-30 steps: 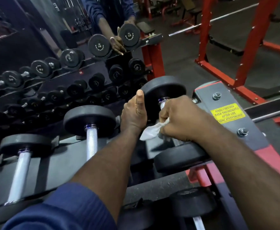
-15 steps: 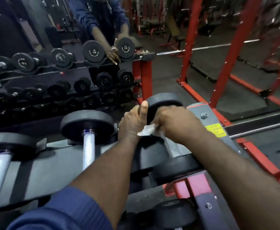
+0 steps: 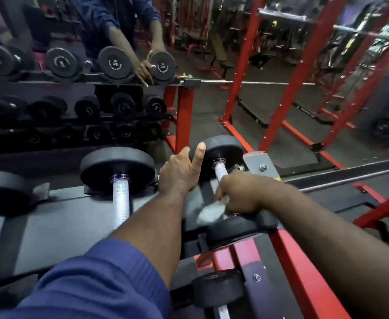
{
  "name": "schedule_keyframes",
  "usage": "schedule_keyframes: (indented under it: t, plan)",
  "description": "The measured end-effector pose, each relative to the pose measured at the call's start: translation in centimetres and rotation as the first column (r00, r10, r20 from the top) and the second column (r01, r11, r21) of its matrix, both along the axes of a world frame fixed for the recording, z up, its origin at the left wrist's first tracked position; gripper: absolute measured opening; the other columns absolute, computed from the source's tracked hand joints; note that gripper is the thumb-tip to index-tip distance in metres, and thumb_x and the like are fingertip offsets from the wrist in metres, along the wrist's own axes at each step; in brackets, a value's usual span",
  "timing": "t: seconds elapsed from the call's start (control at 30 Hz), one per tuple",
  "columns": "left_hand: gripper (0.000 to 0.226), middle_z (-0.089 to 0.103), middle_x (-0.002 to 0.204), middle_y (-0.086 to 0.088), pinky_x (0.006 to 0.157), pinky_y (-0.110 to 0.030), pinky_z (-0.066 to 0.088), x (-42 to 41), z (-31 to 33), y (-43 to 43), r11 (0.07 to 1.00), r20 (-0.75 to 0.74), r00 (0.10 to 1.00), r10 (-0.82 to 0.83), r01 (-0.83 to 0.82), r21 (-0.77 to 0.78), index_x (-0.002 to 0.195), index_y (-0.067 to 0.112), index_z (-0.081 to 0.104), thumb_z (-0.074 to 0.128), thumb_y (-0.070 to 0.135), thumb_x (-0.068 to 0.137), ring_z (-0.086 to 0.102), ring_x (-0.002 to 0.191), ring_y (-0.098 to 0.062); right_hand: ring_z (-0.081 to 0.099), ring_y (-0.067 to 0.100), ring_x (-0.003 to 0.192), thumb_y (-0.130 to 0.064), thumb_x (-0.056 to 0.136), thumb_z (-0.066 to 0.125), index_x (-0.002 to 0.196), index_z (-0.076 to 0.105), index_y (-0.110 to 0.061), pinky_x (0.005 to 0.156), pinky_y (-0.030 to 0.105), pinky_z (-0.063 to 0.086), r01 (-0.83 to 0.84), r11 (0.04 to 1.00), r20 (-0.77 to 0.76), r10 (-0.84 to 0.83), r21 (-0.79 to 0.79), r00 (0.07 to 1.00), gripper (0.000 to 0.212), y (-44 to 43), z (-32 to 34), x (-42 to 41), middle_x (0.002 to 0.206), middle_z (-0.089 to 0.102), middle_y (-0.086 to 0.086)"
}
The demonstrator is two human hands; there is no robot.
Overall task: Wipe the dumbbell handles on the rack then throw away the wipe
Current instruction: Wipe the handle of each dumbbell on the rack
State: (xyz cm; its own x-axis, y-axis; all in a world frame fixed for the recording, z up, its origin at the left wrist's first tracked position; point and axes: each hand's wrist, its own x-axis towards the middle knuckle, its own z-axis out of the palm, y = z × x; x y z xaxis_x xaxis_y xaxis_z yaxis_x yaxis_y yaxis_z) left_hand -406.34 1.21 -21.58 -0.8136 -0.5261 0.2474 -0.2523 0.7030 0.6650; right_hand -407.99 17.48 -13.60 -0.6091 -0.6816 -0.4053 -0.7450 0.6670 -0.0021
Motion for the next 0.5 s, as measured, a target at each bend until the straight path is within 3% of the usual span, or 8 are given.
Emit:
schedule_keyframes:
  t: [0.07,0.17,0.23,0.3,0.33,0.4,0.47,0.5]
  plan:
    - [0.089,0.055,0.083,-0.007,0.075,-0.044,0.038,0.0,-0.1,0.0,1.000,-0.002,1.000,-0.002,0.002,-0.011,0.097,0.021,0.057,0.000,0.088,0.084,0.062,0.094,-0.044,0.064,0.016,0.089,-0.023,0.080,0.069,0.099,0.075,-0.031,0.081,0.030,0.053,-0.054,0.996,0.122,0.045,0.069,0.991,0.021,1.4,1.4,-0.6,0.083,0.068,-0.006]
    - [0.095,0.063,0.088,-0.011,0.076,-0.046,0.042,-0.2,-0.2,0.1,1.000,-0.012,1.000,0.006,-0.006,-0.021,0.099,0.022,0.058,-0.005,0.091,0.080,0.063,0.094,-0.044,0.064,0.001,0.086,-0.018,0.084,0.075,0.093,0.080,-0.030,0.082,0.024,0.052,0.002,0.947,0.058,0.018,-0.320,0.998,0.016,3.5,1.9,-2.5,0.088,0.073,-0.015]
    - [0.102,0.066,0.091,-0.012,0.078,-0.048,0.045,-0.3,-0.2,0.0,1.000,-0.015,1.000,0.008,-0.009,-0.018,0.101,0.023,0.059,-0.010,0.094,0.076,0.064,0.094,-0.043,0.065,-0.004,0.075,-0.010,0.086,0.074,0.093,0.081,-0.031,0.073,0.016,0.051,0.182,0.667,0.111,-0.149,-0.723,0.983,0.024,3.8,0.3,-3.2,0.087,0.074,-0.015]
    - [0.105,0.066,0.092,-0.011,0.079,-0.049,0.046,-0.5,-0.1,0.3,0.999,-0.016,1.000,0.023,-0.023,-0.026,0.102,0.024,0.060,-0.013,0.095,0.074,0.063,0.094,-0.043,0.066,0.002,0.063,-0.007,0.087,0.074,0.091,0.081,-0.028,0.062,0.016,0.052,0.394,0.350,0.295,-0.303,-0.849,0.906,0.023,3.9,-2.2,-4.1,0.083,0.075,-0.010]
    - [0.106,0.066,0.090,-0.011,0.077,-0.048,0.045,-0.5,-0.1,0.3,0.999,-0.020,0.999,0.031,-0.032,-0.027,0.101,0.024,0.060,-0.014,0.095,0.074,0.063,0.092,-0.043,0.065,0.004,0.059,-0.009,0.086,0.075,0.086,0.080,-0.025,0.060,0.019,0.052,0.424,0.315,0.313,-0.346,-0.849,0.884,0.017,3.9,-3.3,-4.5,0.076,0.073,-0.010]
    - [0.105,0.064,0.086,-0.009,0.074,-0.045,0.042,-0.7,-0.2,0.5,0.997,-0.021,0.999,0.049,-0.050,-0.056,0.099,0.025,0.059,-0.015,0.095,0.074,0.061,0.086,-0.041,0.052,0.003,0.051,-0.015,0.082,0.078,0.072,0.071,-0.011,0.057,0.026,0.044,0.429,0.520,0.297,-0.320,-0.739,0.900,0.012,4.7,-6.2,-6.0,0.056,0.058,-0.011]
    - [0.102,0.062,0.082,-0.006,0.073,-0.044,0.041,-0.8,-0.2,0.5,0.995,-0.026,0.997,0.073,-0.074,-0.060,0.096,0.025,0.058,-0.015,0.094,0.075,0.059,0.083,-0.040,0.040,0.004,0.054,-0.022,0.081,0.076,0.068,0.060,0.001,0.055,0.033,0.036,0.312,0.793,0.334,-0.146,-0.524,0.931,0.031,5.3,-8.3,-7.0,0.055,0.044,-0.005]
    - [0.100,0.061,0.079,-0.006,0.073,-0.044,0.041,-0.9,-0.2,0.6,0.995,-0.024,0.997,0.074,-0.076,-0.062,0.092,0.025,0.055,-0.014,0.094,0.075,0.060,0.084,-0.041,0.043,0.005,0.057,-0.022,0.082,0.074,0.071,0.063,0.002,0.054,0.033,0.038,0.285,0.833,0.391,-0.091,-0.473,0.916,0.029,5.4,-9.0,-7.3,0.057,0.046,-0.003]
